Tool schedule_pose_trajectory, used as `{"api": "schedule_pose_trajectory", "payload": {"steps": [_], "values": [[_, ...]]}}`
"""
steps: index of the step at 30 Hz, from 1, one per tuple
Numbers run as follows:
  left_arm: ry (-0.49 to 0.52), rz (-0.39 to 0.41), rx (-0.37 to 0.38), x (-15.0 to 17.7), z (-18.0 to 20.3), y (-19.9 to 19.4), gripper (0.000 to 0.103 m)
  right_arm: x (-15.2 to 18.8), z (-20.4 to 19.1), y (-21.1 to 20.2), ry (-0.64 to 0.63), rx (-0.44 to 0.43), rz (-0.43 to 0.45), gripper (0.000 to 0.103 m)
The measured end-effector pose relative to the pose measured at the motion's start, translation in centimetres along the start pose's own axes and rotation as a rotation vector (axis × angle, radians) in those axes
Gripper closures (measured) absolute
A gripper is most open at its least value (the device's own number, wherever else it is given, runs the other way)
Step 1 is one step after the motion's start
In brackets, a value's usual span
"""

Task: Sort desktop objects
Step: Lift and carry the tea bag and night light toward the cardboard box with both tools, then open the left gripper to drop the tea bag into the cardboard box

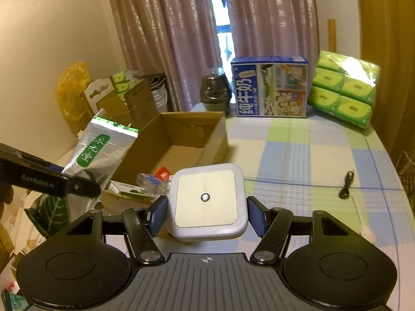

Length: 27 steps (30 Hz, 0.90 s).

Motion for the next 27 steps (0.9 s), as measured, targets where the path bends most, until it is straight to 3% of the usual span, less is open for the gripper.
{"api": "schedule_pose_trajectory", "payload": {"steps": [7, 27], "values": [[-0.053, -0.010, -0.027, -1.0, -4.4, 0.5, 0.061, -1.1, -2.0, 2.4, -0.023, -0.020, -0.020, 0.041], [-0.064, -0.052, -0.040, -4.2, -8.1, 3.2, 0.061, -6.6, -4.9, 8.5, -0.034, -0.074, -0.034, 0.041]]}}
Point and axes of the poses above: each gripper's, at about its wrist camera, not at the fingertips, and y roughly the way its jaws point, z to its right, x to its underside, the point moved 7 cm from there along y, roughly the way its jaws point, and after that the axes turned 9 degrees about -z, right-handed, at the moved point
